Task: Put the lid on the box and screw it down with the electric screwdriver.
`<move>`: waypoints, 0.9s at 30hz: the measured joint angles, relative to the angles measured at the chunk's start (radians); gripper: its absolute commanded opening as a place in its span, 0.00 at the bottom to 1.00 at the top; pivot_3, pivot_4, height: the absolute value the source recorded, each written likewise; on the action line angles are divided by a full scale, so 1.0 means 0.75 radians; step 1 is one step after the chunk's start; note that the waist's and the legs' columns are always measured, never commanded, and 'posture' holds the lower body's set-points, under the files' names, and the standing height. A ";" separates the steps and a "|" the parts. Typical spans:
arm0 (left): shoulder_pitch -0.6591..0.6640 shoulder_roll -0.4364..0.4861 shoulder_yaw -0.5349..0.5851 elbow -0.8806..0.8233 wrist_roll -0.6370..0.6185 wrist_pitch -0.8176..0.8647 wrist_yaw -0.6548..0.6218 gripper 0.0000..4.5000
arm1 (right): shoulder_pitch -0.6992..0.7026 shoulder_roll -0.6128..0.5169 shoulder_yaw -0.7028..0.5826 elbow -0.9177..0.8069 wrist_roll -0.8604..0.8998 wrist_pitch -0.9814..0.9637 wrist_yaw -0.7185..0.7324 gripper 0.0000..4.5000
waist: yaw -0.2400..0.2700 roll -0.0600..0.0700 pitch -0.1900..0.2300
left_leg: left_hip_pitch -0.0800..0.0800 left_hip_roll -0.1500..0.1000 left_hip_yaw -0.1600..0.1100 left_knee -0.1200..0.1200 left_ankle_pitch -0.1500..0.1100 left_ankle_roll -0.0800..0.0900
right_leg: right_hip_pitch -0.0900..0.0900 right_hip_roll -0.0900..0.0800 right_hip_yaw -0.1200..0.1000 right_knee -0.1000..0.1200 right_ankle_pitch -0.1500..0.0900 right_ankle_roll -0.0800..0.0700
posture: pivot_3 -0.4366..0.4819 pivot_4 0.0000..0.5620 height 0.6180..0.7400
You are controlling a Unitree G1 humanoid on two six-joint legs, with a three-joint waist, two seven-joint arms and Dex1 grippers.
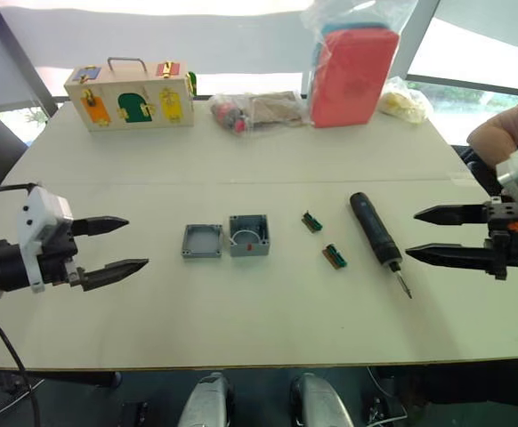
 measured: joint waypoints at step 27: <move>-0.070 -0.011 -0.131 0.053 0.073 -0.096 -0.046 0.99 | -0.050 0.046 0.041 -0.089 -0.006 0.030 -0.086 1.00 | 0.002 0.000 0.000 | 0.000 0.000 0.001 0.000 0.000 0.000 | -0.001 0.000 0.001 0.000 0.000 0.000 | 0.48 0.27 0.92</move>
